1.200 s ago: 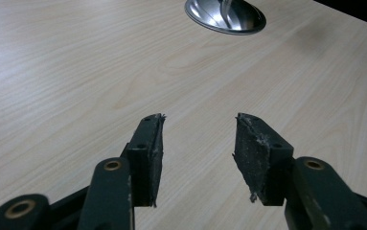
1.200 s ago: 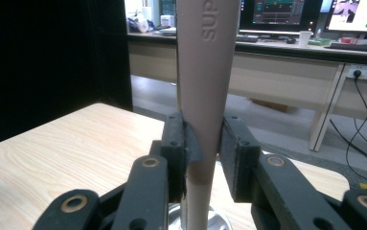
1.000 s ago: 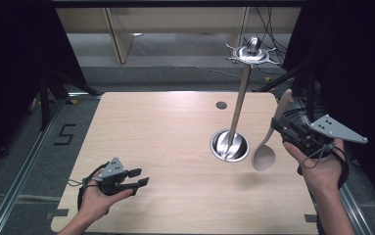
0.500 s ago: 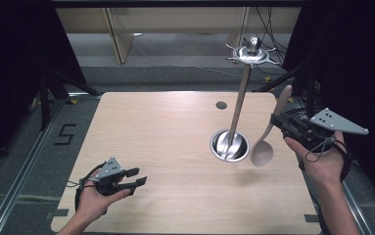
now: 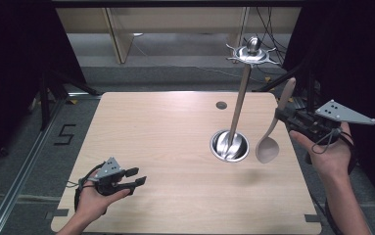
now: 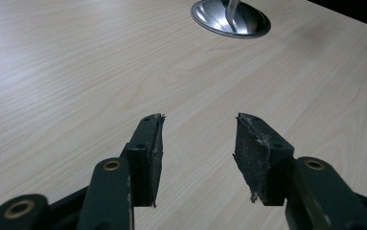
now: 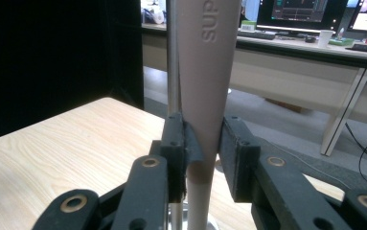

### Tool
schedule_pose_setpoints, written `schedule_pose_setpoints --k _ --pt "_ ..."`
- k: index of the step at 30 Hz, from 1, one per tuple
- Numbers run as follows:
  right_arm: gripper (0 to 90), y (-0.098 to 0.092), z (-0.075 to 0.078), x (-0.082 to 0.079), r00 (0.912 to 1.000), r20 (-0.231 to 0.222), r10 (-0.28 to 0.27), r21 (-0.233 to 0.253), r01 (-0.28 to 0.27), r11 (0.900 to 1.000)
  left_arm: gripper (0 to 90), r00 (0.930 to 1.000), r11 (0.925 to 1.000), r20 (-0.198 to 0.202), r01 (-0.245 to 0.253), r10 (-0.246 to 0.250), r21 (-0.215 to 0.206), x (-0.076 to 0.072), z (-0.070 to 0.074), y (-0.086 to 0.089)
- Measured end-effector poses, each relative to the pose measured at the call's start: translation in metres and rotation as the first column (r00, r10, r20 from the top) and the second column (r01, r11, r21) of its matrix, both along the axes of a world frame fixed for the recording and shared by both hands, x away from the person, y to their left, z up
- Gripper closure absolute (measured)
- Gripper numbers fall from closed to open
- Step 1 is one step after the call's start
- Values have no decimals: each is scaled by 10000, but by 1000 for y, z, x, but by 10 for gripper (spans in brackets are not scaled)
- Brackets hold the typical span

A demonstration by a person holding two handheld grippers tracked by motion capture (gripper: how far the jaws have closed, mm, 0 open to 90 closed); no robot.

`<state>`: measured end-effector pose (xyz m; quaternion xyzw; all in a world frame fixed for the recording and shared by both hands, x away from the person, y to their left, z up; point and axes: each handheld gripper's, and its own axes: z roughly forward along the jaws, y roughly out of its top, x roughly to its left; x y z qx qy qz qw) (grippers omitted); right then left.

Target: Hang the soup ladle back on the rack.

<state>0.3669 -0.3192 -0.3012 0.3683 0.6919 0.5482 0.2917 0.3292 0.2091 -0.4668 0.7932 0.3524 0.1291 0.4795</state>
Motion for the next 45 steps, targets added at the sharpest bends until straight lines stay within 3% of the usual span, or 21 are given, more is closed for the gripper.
schedule_pose_setpoints --k 2,3,4,15,16,19,22,24,28,34,36,37,38,45 --pt "736 -1 1 2 9999 106 22 -109 -21 9999 520 10000 10000 1 -6 6 -10 0 0 0" --pt "736 -3 2 5 9985 552 3 -349 17 9994 520 10000 10000 1 -10 10 2 0 0 0" --pt "736 -1 3 5 10000 95 2 -95 -1 10000 520 10000 10000 -5 -21 21 -5 0 0 0" --pt "736 1 14 14 9992 385 140 -457 -122 9989 520 10000 10000 2 -23 23 1 0 0 0" --pt "736 2 15 14 9998 196 81 -343 -74 9994 520 10000 10000 4 -21 21 11 0 0 0" --pt "736 2 17 17 9994 314 108 -450 -94 9989 519 10000 10000 12 -22 22 70 0 0 1" --pt "736 3 19 18 9999 42 160 -466 -158 9988 520 10000 10000 -2 -23 23 7 0 0 0" --pt "736 3 19 20 9996 255 110 -510 -97 9987 520 10000 10000 -5 -17 17 -3 0 0 0" --pt "736 4 21 23 9998 111 187 -555 -180 9983 520 10000 10000 8 -39 39 -10 0 0 0" --pt "736 4 22 27 9995 246 217 -710 -199 9973 520 10000 10000 14 -25 25 -4 0 0 0" --pt "736 5 22 27 9999 -33 154 -605 -155 9980 520 10000 10000 16 -28 28 1 0 0 0" --pt "736 5 22 27 9999 -33 154 -605 -155 9980 520 10000 10000 20 -26 26 11 0 0 0" --pt "736 3 22 30 9993 245 295 -809 -275 9963 520 10000 10000 19 -30 30 9 0 0 1" --pt "736 4 23 33 9995 153 275 -742 -263 9969 520 10000 10000 13 -24 24 1 0 0 0"
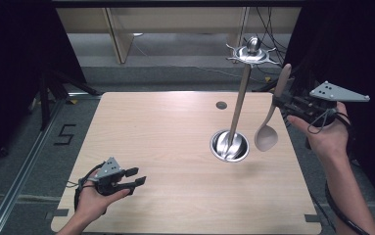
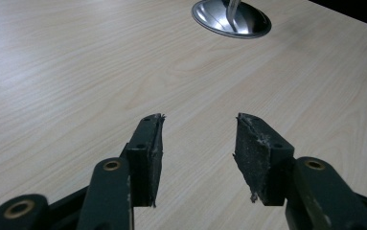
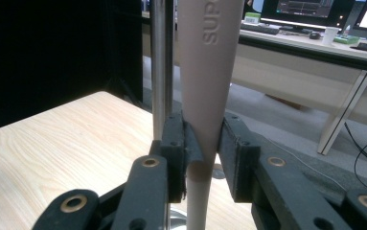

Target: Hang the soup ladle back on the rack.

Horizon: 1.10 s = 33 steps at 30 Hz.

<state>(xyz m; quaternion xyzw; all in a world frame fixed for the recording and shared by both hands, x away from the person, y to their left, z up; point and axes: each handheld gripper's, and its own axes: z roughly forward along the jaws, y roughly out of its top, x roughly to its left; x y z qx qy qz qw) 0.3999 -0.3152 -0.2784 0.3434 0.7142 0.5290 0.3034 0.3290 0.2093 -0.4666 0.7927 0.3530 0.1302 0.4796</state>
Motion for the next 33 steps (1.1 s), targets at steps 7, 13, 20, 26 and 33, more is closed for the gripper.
schedule_pose_setpoints --k 7,13,20,26,33 --pt "736 3 4 4 9999 -77 68 -78 -69 9999 519 10000 10000 5 -5 5 4 0 0 0" --pt "736 4 5 7 9999 -113 115 -188 -118 9998 519 10000 10000 5 2 -2 16 0 0 0" --pt "736 7 6 8 9995 -255 168 -196 -173 9997 519 10000 10000 5 -2 2 23 0 0 1" --pt "735 9 6 11 9994 -306 187 -254 -194 9995 518 10000 10000 17 -47 47 72 0 0 0" --pt "735 10 8 14 9986 -414 329 -270 -340 9991 518 10000 9999 -3 10 -10 111 1 0 1"
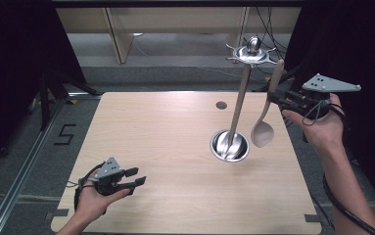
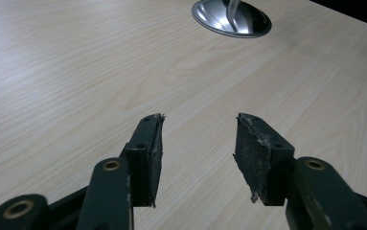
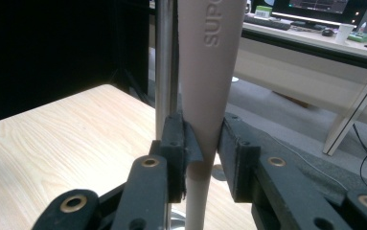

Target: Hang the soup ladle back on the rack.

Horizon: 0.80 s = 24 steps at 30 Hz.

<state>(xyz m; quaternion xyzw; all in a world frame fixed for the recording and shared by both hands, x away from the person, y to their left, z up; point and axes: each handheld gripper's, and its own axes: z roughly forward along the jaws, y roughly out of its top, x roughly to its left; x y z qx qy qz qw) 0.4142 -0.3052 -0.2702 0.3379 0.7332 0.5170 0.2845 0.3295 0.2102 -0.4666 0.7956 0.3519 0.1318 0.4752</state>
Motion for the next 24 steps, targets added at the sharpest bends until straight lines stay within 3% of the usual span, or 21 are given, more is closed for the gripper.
schedule_pose_setpoints --k 8,10,15,16,21,24 --pt "735 -1 1 4 9998 154 96 -203 -93 9998 517 10000 10000 -13 -9 9 -96 0 -1 -1" --pt "735 0 2 3 9999 -105 94 -152 -96 9998 517 10000 10000 -3 -53 53 -47 0 0 -1" --pt "734 1 3 6 9999 26 137 -256 -136 9996 517 10000 9999 -35 -15 15 -144 0 -1 -2" --pt "734 2 4 6 9998 -142 154 -256 -158 9995 517 10000 9999 -17 -70 70 -119 0 -1 -2" --pt "734 2 4 10 9997 -26 255 -311 -255 9992 517 10000 10000 -19 -2 2 -89 0 -1 -1" --pt "733 5 3 12 9995 -189 268 -177 -272 9995 517 10000 10000 -15 1 -1 -81 0 -1 -1"
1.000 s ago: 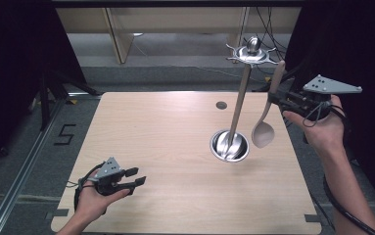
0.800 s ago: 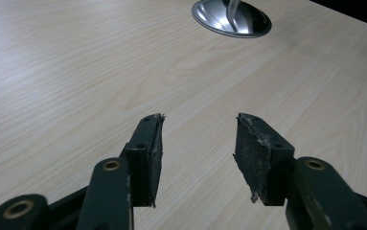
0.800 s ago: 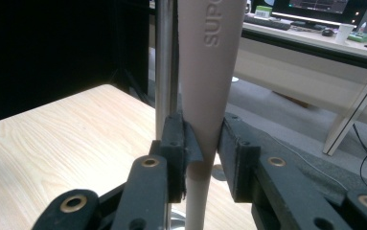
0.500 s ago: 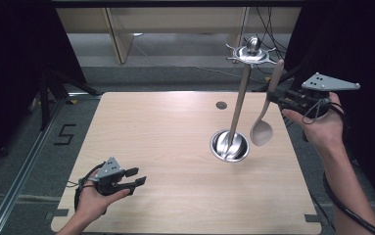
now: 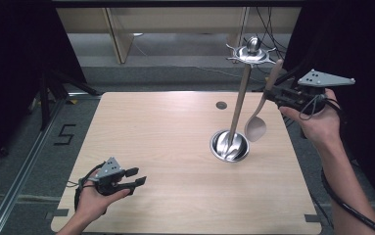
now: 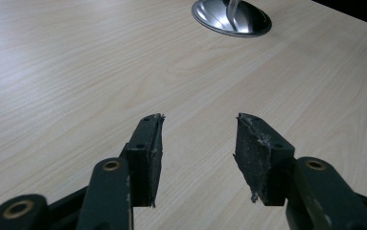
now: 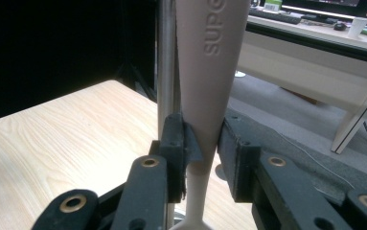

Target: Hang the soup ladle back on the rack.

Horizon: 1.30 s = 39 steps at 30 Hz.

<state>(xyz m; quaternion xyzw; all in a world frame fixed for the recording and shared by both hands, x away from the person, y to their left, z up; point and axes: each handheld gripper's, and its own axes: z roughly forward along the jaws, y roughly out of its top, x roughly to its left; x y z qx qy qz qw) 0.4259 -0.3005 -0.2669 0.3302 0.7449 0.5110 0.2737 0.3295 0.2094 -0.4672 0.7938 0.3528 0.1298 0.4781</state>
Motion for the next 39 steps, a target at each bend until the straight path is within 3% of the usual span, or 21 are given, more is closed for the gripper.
schedule_pose_setpoints --k 16,20,23,24,25,26,27,28,32,37,38,39 --pt "732 5 -1 6 10000 1 90 107 -90 9999 516 9999 9999 -96 -109 108 -102 -1 0 0" --pt "732 6 0 6 10000 -53 39 117 -39 9999 516 10000 10000 51 -21 22 -24 0 0 1" --pt "731 6 -2 6 10000 47 -59 297 58 9995 516 10000 9999 44 -51 51 -119 0 0 0" --pt "728 5 -2 4 9999 -159 -23 411 30 9991 515 10000 9999 47 -48 49 -116 0 0 1" --pt "728 5 -2 4 9999 -159 -23 411 30 9991 515 10000 9999 27 -63 63 104 0 1 2" --pt "725 5 -3 4 10000 -19 -5 510 6 9987 515 10000 10000 43 -44 44 38 0 1 1" --pt "715 5 -5 0 9996 -245 -166 1040 190 9944 515 10000 10000 21 -93 93 10 -1 1 1" --pt "716 4 -5 -1 9997 -191 -144 1133 165 9934 515 10000 10000 21 -93 93 10 -1 1 1" --pt "723 4 -8 -6 9985 -105 -533 1266 542 9905 515 10000 10000 5 -91 91 -25 -1 1 0" --pt "710 4 -9 -8 9986 -56 -516 1431 519 9883 515 10000 10000 51 -21 21 -38 -1 1 1" --pt "689 5 -10 -11 9978 35 -658 1765 641 9822 515 10000 9999 48 -57 58 -120 -1 0 0" --pt "689 5 -10 -11 9978 35 -658 1765 641 9822 515 10000 9999 23 -24 24 -108 0 0 0"
